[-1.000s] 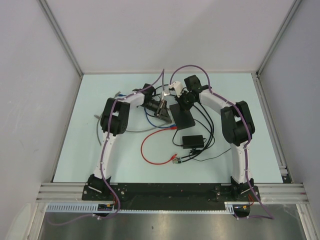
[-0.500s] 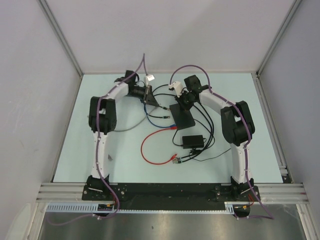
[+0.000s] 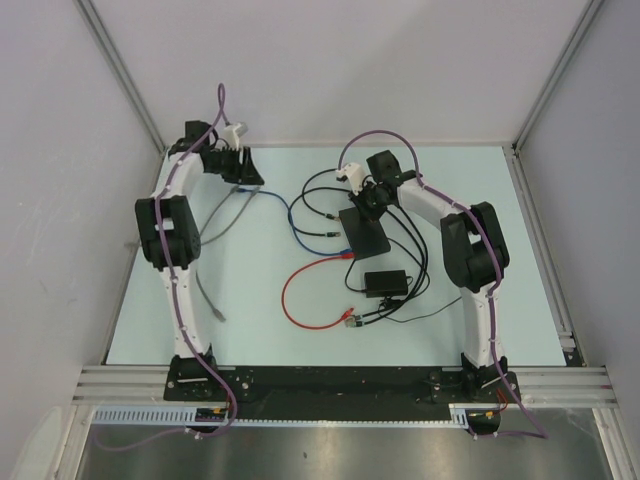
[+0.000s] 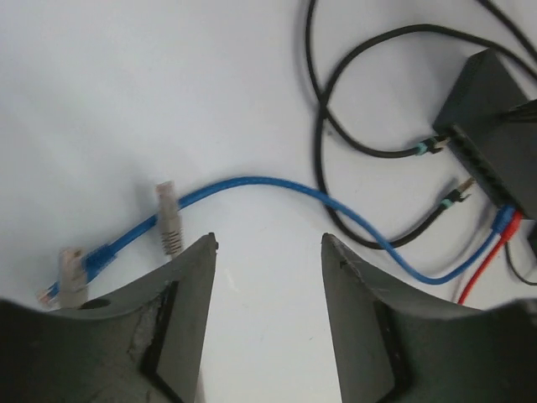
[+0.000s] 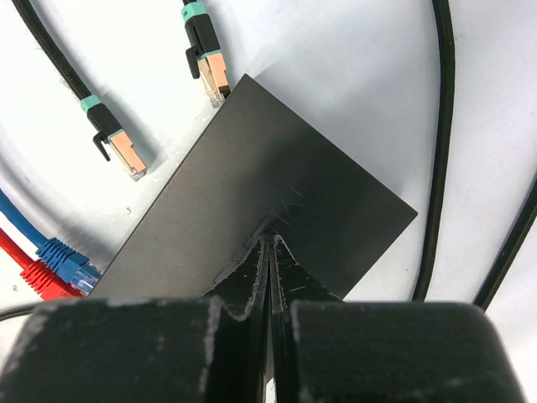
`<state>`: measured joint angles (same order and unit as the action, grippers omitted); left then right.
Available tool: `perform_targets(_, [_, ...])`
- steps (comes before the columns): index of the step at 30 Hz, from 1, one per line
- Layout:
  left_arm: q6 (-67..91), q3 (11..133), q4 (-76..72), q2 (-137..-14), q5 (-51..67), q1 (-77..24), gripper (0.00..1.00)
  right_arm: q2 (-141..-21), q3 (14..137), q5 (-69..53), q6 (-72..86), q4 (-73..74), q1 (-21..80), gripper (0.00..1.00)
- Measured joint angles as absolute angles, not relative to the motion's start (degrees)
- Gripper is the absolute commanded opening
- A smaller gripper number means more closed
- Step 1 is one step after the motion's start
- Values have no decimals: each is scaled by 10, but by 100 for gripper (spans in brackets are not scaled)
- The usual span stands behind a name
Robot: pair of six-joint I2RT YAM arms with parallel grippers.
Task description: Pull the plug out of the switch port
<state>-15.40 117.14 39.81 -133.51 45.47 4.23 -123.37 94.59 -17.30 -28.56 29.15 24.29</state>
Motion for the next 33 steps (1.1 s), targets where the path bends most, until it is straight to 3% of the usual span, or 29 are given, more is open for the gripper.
perform_targets(12, [-17,1053,285,-1284,632,-74,56,-1234,946,-168,-286,293,244,1])
perform_targets(19, [32,1004,248,-1290,669,-141,54,-1223,932,-201,-280,277,233,0])
perform_targets(33, [25,945,257,-1312,677,-168,53,-1168,847,-258,-251,274,229,0])
